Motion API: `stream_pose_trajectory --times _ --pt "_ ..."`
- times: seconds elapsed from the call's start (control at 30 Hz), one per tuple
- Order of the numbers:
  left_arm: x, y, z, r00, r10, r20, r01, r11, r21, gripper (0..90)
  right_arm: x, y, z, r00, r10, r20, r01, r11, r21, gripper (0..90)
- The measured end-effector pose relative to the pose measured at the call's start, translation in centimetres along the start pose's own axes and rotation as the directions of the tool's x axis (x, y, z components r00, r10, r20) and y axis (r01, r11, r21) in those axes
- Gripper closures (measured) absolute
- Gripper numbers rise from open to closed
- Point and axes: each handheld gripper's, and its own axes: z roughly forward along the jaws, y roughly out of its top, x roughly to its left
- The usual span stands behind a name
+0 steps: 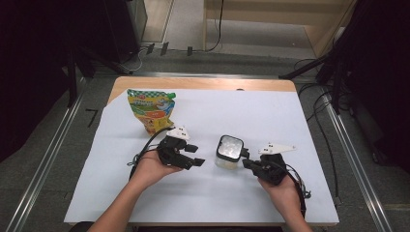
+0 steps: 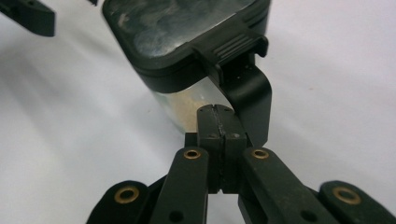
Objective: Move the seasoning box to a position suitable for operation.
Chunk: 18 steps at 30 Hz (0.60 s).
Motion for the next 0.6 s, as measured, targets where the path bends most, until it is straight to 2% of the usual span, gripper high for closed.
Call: stream_pose_trajectory --times 0.2,0.33,0.43,0.53,0.6 --pt "0.0 0.0 0.1 1.0000 0.009 0.000 -0.009 1.0000 -0.002 40.8 -1.0 0.3 -0.5 0.9999 0.007 0.016 -0.007 1.000 -0.011 90.0" --pt "0.1 0.1 0.3 0.9997 0.009 0.022 -0.009 0.9999 -0.014 41.4 -1.7 0.5 -0.8 0.9994 0.016 0.030 -0.015 1.000 -0.016 90.0" --pt "0.0 0.4 0.5 0.9991 0.033 0.028 -0.032 0.9993 -0.018 40.1 -2.2 0.8 -0.5 0.9992 0.014 0.037 -0.014 1.000 -0.017 90.0" --pt "-0.1 0.9 0.7 0.9978 0.042 0.051 -0.041 0.9989 -0.023 37.5 -2.4 1.1 -0.4 0.9990 0.002 0.044 -0.001 1.000 -0.017 90.0" --pt "-0.2 1.3 0.9 0.9958 0.032 0.085 -0.030 0.9991 -0.030 31.5 -2.7 1.3 -0.6 0.9991 0.002 0.043 -0.002 1.000 -0.019 90.0"
